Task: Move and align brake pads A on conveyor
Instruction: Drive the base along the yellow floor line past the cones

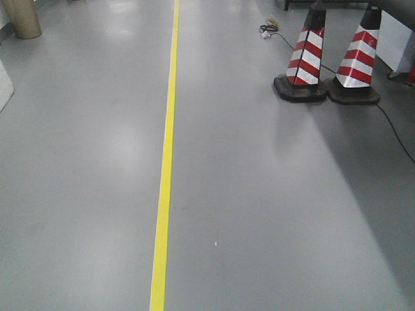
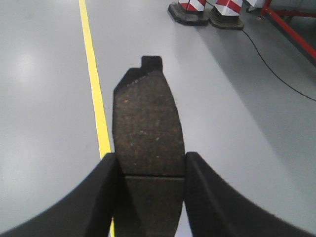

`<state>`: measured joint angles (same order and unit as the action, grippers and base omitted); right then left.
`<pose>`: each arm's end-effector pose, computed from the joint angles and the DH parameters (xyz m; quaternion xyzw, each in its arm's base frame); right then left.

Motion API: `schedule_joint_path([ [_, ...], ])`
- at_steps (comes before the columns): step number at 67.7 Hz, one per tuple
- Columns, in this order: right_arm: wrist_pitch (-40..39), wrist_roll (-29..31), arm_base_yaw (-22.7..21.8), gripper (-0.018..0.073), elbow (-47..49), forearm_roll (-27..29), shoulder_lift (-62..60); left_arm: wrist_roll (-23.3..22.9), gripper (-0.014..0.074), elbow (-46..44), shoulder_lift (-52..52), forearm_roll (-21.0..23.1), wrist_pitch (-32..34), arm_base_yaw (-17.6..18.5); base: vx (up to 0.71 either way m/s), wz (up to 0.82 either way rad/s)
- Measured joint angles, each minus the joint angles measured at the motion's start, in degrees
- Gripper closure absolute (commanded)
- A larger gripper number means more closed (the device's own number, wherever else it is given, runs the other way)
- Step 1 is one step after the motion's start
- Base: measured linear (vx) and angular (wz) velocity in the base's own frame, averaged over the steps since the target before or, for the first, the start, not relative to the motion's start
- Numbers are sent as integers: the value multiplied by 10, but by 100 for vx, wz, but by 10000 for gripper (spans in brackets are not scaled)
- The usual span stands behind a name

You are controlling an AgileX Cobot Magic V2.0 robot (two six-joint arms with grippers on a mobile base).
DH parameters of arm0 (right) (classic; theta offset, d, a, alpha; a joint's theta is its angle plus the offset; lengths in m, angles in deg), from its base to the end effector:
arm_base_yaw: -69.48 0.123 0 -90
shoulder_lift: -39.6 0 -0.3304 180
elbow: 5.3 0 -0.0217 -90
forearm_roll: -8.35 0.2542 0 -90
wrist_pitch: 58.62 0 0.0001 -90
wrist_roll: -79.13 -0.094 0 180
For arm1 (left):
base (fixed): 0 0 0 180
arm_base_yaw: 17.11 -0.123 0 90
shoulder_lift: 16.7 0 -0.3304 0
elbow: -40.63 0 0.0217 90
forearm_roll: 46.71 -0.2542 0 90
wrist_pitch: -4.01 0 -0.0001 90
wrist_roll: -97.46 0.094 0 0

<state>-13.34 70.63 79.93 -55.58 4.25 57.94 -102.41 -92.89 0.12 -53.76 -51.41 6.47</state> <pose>0.0019 -0.0045 0.3018 -0.0215 0.8374 0.0552 0.5434 -0.0116 0.0154 0.3075 0.0320 0.8582 -0.1313 0.4953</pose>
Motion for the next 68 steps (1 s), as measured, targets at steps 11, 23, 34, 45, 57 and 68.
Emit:
schedule_joint_path([
  [11, 0, 0, 0, 564, 0, 0, 0, 0, 603, 0, 0, 0, 0, 0, 74, 6],
  [23, 0, 0, 0, 564, 0, 0, 0, 0, 603, 0, 0, 0, 1, 0, 74, 10],
  [34, 0, 0, 0, 564, 0, 0, 0, 0, 603, 0, 0, -1, 0, 0, 74, 6],
  [45, 0, 0, 0, 564, 0, 0, 0, 0, 603, 0, 0, -1, 0, 0, 75, 1],
  [57, 0, 0, 0, 564, 0, 0, 0, 0, 603, 0, 0, -1, 0, 0, 75, -3],
  [68, 0, 0, 0, 564, 0, 0, 0, 0, 603, 0, 0, 0, 0, 0, 73, -7],
])
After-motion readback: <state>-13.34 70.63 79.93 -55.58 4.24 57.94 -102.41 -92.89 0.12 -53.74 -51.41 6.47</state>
